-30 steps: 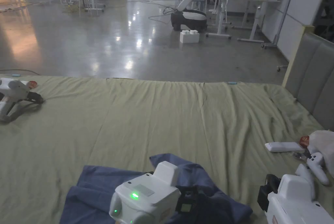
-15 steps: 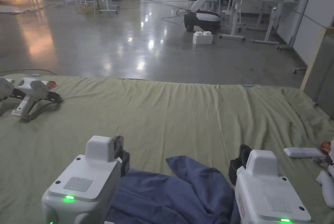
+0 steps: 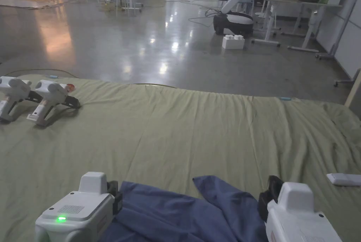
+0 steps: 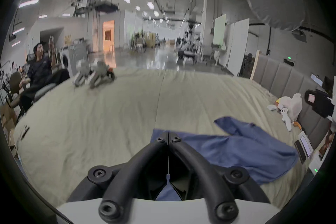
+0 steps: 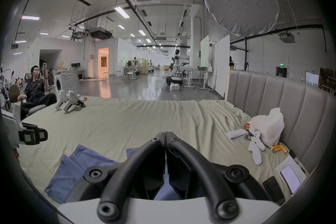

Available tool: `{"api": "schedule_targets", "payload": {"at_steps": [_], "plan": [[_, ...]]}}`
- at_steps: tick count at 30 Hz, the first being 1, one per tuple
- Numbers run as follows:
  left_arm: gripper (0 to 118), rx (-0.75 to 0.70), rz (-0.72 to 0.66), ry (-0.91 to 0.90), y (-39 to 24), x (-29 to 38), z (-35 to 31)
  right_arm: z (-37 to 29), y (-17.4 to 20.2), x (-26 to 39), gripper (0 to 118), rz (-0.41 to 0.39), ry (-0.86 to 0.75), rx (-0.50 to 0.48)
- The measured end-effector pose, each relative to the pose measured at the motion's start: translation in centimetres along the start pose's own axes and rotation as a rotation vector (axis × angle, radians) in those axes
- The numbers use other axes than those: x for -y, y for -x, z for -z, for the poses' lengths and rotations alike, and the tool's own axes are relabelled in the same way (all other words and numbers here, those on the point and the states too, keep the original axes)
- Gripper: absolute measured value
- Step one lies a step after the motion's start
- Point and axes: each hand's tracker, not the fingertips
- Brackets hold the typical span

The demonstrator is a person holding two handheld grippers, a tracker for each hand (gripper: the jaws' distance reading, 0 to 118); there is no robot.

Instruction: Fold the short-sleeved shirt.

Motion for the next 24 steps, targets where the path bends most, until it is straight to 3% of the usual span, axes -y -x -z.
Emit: {"api": "schedule_targets", "payload": {"at_steps": [5, 8, 9, 11, 15, 19, 21, 23, 24], "plan": [[0, 0.040, -0.081, 0.172, 3.4, -1.3, 6.8, 1.4, -1.0, 1.3, 0, -0.006, 0.064, 0.011], [28, 0.061, -0.080, 0.233, 4.2, -2.5, 10.9, 2.4, -1.6, 2.1, 0, -0.011, 0.101, 0.020], [52, 0.074, -0.069, 0.264, 4.2, -2.9, 12.2, 2.8, -1.7, 2.3, 0, -0.011, 0.109, 0.022], [82, 0.066, -0.051, 0.310, 4.0, -3.4, 14.7, 3.2, -2.0, 2.7, 0, -0.013, 0.129, 0.029], [93, 0.004, 0.030, 0.416, 3.1, -2.9, 19.4, 4.0, -2.7, 3.4, 0, -0.009, 0.165, 0.038], [86, -0.017, 0.090, 0.514, 2.3, -1.1, 22.1, 4.7, -3.9, 4.0, 0, -0.007, 0.198, 0.052], [83, -0.038, 0.105, 0.480, 1.6, -0.5, 22.0, 5.2, -4.6, 4.0, 0, -0.004, 0.218, 0.067], [69, -0.020, 0.180, 0.450, 0.7, -0.5, 21.6, 6.0, -5.2, 4.0, 0, -0.005, 0.232, 0.067], [53, 0.001, 0.207, 0.436, 0.3, -0.4, 21.1, 6.7, -5.5, 3.9, 1, -0.010, 0.244, 0.066]]}}
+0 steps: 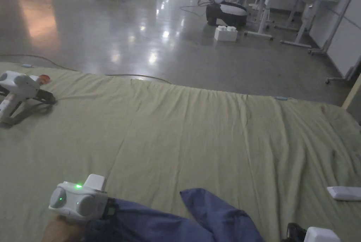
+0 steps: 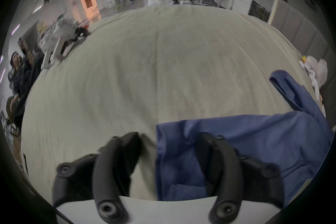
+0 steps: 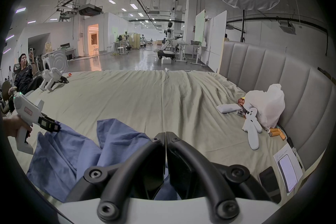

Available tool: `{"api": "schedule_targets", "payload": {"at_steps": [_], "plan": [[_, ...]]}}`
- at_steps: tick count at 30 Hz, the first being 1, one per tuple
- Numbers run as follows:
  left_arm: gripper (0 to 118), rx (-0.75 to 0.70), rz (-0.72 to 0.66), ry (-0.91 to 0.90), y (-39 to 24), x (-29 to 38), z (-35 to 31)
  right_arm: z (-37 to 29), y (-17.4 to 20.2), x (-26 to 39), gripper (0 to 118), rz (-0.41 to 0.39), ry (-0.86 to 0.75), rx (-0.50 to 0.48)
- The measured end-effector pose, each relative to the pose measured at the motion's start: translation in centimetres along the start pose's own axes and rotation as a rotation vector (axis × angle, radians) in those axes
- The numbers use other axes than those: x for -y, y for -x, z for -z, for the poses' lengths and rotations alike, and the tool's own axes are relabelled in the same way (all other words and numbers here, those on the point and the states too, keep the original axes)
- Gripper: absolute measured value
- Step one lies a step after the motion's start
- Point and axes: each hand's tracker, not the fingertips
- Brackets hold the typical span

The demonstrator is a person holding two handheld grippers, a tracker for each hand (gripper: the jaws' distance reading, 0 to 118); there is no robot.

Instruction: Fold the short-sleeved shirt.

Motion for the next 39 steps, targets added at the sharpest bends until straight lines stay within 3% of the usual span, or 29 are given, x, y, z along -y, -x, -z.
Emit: {"api": "schedule_targets", "payload": {"at_steps": [2, 3, 6, 8, 11, 15, 17, 18, 20, 22, 26, 29, 31, 36, 39], "plan": [[26, 0.020, 0.016, -0.003, -0.5, 0.1, -0.6, 1.5, -0.1, -0.8, 4, -0.015, 0.036, -0.014], [3, 0.030, 0.028, -0.008, -0.7, 0.1, -0.8, 2.8, -0.1, -1.3, 12, -0.029, 0.074, -0.038], [1, 0.047, 0.023, -0.017, -0.3, 0.3, -1.8, 7.0, 0.2, -2.9, 64, -0.061, 0.216, -0.131], [0, 0.041, 0.008, -0.066, -0.3, 0.8, -2.8, 9.9, 0.8, -3.3, 72, -0.098, 0.286, -0.181], [0, 0.012, 0.057, -0.118, -1.1, 1.7, -4.8, 13.9, 2.4, -2.9, 72, -0.187, 0.380, -0.181], [0, 0.012, 0.057, -0.157, -1.7, 3.1, -6.9, 18.2, 3.2, -1.4, 67, -0.119, 0.539, -0.237], [0, 0.015, 0.035, -0.168, -1.6, 3.6, -7.4, 19.4, 3.5, -0.3, 41, -0.124, 0.591, -0.232], [0, 0.017, 0.021, -0.169, -1.4, 3.8, -7.5, 19.6, 3.5, 0.0, 41, -0.120, 0.598, -0.228], [0, 0.028, 0.002, -0.174, -1.1, 4.2, -8.0, 19.0, 2.9, 0.4, 30, -0.004, 0.575, -0.260], [0, 0.041, -0.005, -0.182, -0.9, 4.4, -8.3, 18.6, 2.5, 0.4, 5, 0.034, 0.561, -0.250], [0, 0.045, -0.036, -0.194, -0.4, 4.1, -9.2, 16.6, 1.7, -0.4, 5, 0.029, 0.472, -0.239], [0, 0.060, -0.077, -0.257, 0.4, 3.4, -11.4, 13.8, 1.5, -2.3, 4, -0.087, 0.346, -0.174], [0, 0.053, -0.060, -0.320, 0.7, 2.9, -13.2, 11.7, 0.7, -3.8, 4, -0.104, 0.283, -0.167], [0, 0.018, -0.011, -0.442, 2.2, 0.9, -18.4, 6.5, -3.1, -8.5, 4, 0.046, 0.150, -0.163], [0, 0.008, -0.028, -0.500, 3.8, -0.6, -22.0, 3.9, -5.3, -11.2, 4, 0.063, 0.082, -0.140]]}}
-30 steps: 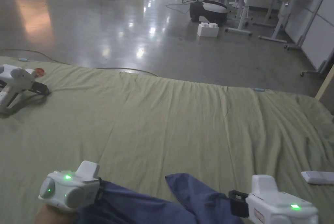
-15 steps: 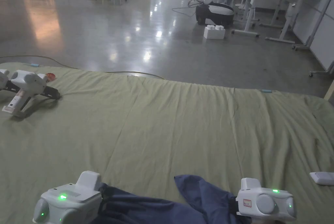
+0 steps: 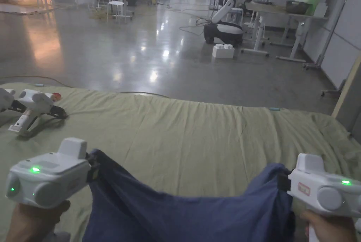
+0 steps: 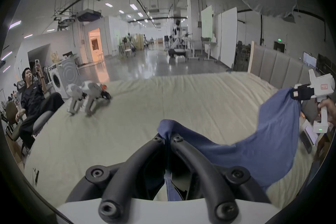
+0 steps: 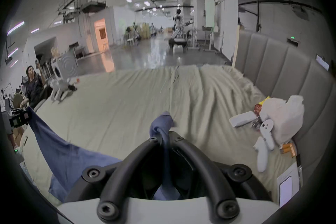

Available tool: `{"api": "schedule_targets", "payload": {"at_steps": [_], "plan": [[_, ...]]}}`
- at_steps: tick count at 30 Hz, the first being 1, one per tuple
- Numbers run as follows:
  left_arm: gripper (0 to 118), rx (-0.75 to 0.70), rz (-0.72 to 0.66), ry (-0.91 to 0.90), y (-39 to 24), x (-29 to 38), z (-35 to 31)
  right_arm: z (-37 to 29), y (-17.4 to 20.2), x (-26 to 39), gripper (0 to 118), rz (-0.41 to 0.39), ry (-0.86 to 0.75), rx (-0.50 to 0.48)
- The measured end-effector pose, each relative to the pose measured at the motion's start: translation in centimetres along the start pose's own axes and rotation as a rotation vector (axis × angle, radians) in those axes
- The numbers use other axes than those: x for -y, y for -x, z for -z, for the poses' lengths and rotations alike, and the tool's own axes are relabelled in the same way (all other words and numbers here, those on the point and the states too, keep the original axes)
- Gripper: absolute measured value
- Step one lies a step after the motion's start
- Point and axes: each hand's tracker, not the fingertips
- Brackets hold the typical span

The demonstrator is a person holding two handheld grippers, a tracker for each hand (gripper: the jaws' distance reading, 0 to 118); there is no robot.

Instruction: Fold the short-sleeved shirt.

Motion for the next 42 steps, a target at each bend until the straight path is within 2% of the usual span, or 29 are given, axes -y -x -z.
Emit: {"api": "schedule_targets", "payload": {"at_steps": [4, 8, 15, 20, 28, 33, 39, 42], "plan": [[0, -0.023, -0.049, -0.071, 2.4, -4.4, -2.9, -3.9, -1.3, -3.4, 4, -0.008, -0.096, 0.034], [0, -0.049, -0.031, -0.133, 3.5, -9.0, -5.5, -6.5, -1.7, -7.6, 4, -0.021, -0.191, 0.051], [0, -0.099, 0.022, -0.259, 3.7, -17.7, -7.7, -10.2, 0.7, -16.2, 4, -0.071, -0.329, 0.072], [0, -0.122, 0.030, -0.303, 3.9, -23.1, -7.5, -10.6, 1.9, -21.9, 4, -0.093, -0.364, 0.088], [0, -0.169, 0.039, -0.344, 5.5, -29.0, -4.8, -8.7, 2.7, -27.4, 4, -0.127, -0.397, 0.107], [0, -0.196, 0.039, -0.347, 5.6, -29.0, -2.6, -6.1, 3.1, -27.6, 4, -0.084, -0.411, 0.092], [0, -0.175, 0.013, -0.292, 5.5, -23.9, 0.7, -1.8, 3.5, -22.7, 4, -0.104, -0.393, 0.117], [0, -0.165, -0.026, -0.247, 5.3, -20.0, 2.1, 0.0, 3.3, -19.1, 4, -0.088, -0.357, 0.122]]}}
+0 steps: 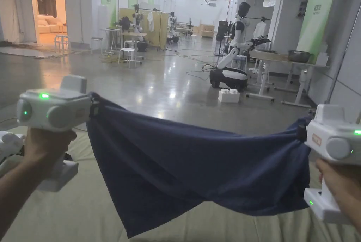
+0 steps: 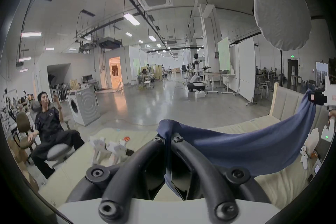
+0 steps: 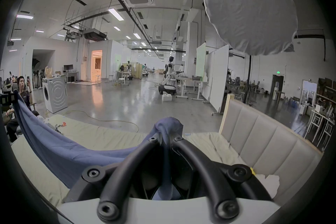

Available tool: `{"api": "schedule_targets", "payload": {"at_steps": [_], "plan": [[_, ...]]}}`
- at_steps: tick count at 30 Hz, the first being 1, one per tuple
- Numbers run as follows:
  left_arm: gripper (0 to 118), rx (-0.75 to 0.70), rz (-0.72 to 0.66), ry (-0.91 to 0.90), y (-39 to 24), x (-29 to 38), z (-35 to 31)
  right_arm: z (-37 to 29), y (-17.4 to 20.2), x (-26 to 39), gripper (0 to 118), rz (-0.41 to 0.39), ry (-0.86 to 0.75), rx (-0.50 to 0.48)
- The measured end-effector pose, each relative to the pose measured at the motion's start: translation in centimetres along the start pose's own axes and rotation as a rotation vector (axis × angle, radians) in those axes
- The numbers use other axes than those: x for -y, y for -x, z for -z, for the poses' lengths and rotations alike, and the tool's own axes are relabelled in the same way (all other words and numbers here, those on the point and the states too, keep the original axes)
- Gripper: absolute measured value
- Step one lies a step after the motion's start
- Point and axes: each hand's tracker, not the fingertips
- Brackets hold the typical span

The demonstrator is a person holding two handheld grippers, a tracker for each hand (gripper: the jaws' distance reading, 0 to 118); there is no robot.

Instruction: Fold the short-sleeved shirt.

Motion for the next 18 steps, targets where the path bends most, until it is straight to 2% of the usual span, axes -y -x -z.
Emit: {"api": "schedule_targets", "payload": {"at_steps": [3, 7, 13, 18], "plan": [[0, 0.011, -0.027, 0.028, -0.1, 4.8, -0.4, -0.5, 0.4, 4.1, 4, 0.006, 0.029, 0.006], [0, 0.027, -0.045, 0.095, 0.0, 12.0, -3.0, -0.9, 0.2, 10.0, 4, -0.026, 0.095, -0.007], [0, 0.052, -0.134, 0.192, 1.6, 23.0, -8.4, -5.9, -0.1, 19.3, 4, -0.027, 0.182, -0.003], [0, 0.062, -0.119, 0.312, 1.4, 29.8, -13.7, -11.2, -0.2, 25.9, 4, -0.077, 0.250, -0.002]]}}
